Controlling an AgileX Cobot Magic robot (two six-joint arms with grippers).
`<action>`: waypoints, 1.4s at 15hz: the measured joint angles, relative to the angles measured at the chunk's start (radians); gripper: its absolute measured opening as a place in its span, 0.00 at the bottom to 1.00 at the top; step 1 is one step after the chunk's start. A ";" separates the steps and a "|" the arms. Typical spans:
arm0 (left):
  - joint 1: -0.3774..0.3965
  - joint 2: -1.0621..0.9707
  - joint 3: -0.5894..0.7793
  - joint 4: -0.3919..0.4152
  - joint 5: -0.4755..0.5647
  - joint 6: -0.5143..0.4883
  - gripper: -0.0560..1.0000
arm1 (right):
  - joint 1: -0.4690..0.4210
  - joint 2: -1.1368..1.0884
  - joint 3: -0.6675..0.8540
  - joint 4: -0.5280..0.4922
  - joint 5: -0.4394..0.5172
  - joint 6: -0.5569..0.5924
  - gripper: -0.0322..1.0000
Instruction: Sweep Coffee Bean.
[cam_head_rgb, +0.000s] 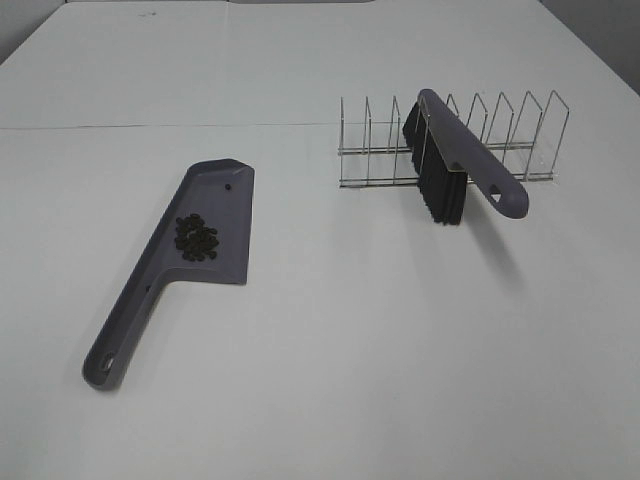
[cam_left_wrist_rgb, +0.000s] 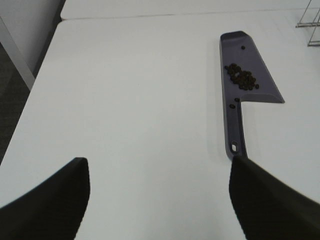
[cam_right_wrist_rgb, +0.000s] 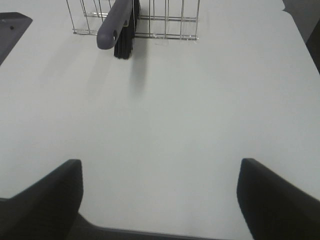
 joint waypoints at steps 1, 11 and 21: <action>0.000 -0.025 0.000 -0.001 0.001 -0.002 0.72 | 0.000 0.000 0.025 0.004 -0.001 -0.001 0.74; 0.001 -0.033 0.039 -0.023 -0.077 -0.007 0.72 | 0.001 -0.001 0.102 0.153 -0.112 -0.083 0.72; 0.001 -0.033 0.039 -0.024 -0.079 -0.007 0.72 | 0.001 -0.001 0.102 0.153 -0.112 -0.084 0.72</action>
